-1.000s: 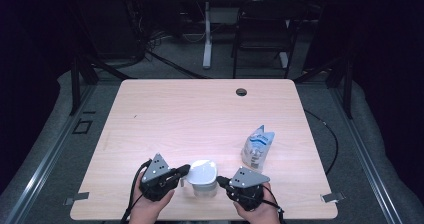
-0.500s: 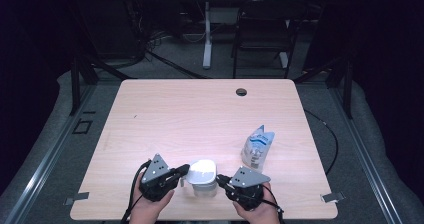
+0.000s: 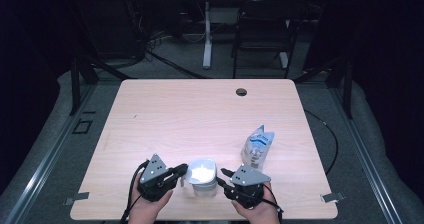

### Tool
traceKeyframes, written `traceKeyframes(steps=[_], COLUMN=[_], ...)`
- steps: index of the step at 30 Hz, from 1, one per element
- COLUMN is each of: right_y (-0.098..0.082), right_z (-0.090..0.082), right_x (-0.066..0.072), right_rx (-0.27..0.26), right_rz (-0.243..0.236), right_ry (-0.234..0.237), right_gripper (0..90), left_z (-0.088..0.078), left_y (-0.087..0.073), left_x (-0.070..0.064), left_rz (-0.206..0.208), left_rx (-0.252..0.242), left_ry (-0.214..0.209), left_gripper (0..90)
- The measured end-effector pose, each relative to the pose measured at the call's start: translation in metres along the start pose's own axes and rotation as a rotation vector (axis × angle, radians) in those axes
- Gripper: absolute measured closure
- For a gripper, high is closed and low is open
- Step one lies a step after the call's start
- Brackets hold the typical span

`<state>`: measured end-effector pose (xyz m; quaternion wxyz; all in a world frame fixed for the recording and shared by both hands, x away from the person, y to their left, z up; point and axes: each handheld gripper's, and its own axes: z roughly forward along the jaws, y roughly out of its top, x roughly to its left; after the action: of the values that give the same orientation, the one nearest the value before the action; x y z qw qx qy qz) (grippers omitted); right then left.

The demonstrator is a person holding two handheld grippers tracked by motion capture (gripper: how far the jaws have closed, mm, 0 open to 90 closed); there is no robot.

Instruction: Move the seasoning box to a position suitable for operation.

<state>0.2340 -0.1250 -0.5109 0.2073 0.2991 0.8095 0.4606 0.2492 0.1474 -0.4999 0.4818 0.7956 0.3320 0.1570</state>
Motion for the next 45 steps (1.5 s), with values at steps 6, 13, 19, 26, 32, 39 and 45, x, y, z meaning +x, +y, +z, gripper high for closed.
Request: traceKeyframes(steps=[6, 13, 19, 26, 32, 39, 45], right_y=[0.003, 0.005, 0.006, 0.01, 0.014, 0.019, 0.023], right_z=[-0.001, -0.001, -0.002, -0.002, 0.0, 0.002, 0.003], right_x=[0.001, 0.002, 0.002, 0.003, 0.005, 0.007, 0.01], right_rx=[-0.008, -0.014, -0.016, -0.027, -0.037, -0.045, -0.057], right_rz=[0.006, 0.007, 0.007, 0.005, -0.001, -0.01, -0.015], right_ry=[0.001, 0.001, 0.0, 0.007, 0.015, 0.027, 0.034], right_gripper=[65.7, 65.7, 65.7, 65.7, 65.7, 65.7, 65.7], left_z=[-0.001, -0.002, -0.006, -0.011, -0.016, -0.022, -0.021], left_y=[-0.001, -0.002, -0.003, -0.007, -0.011, -0.016, -0.02], left_x=[0.0, 0.001, 0.0, -0.002, -0.004, -0.008, -0.015], left_rz=[0.0, -0.006, -0.006, -0.005, -0.005, 0.0, 0.018], left_rx=[0.001, 0.006, 0.0, 0.006, 0.003, 0.004, 0.021], left_ry=[0.004, 0.019, 0.039, 0.051, 0.055, 0.059, 0.053], left_gripper=[86.6, 83.4, 73.2, 67.2, 61.6, 55.7, 54.5])
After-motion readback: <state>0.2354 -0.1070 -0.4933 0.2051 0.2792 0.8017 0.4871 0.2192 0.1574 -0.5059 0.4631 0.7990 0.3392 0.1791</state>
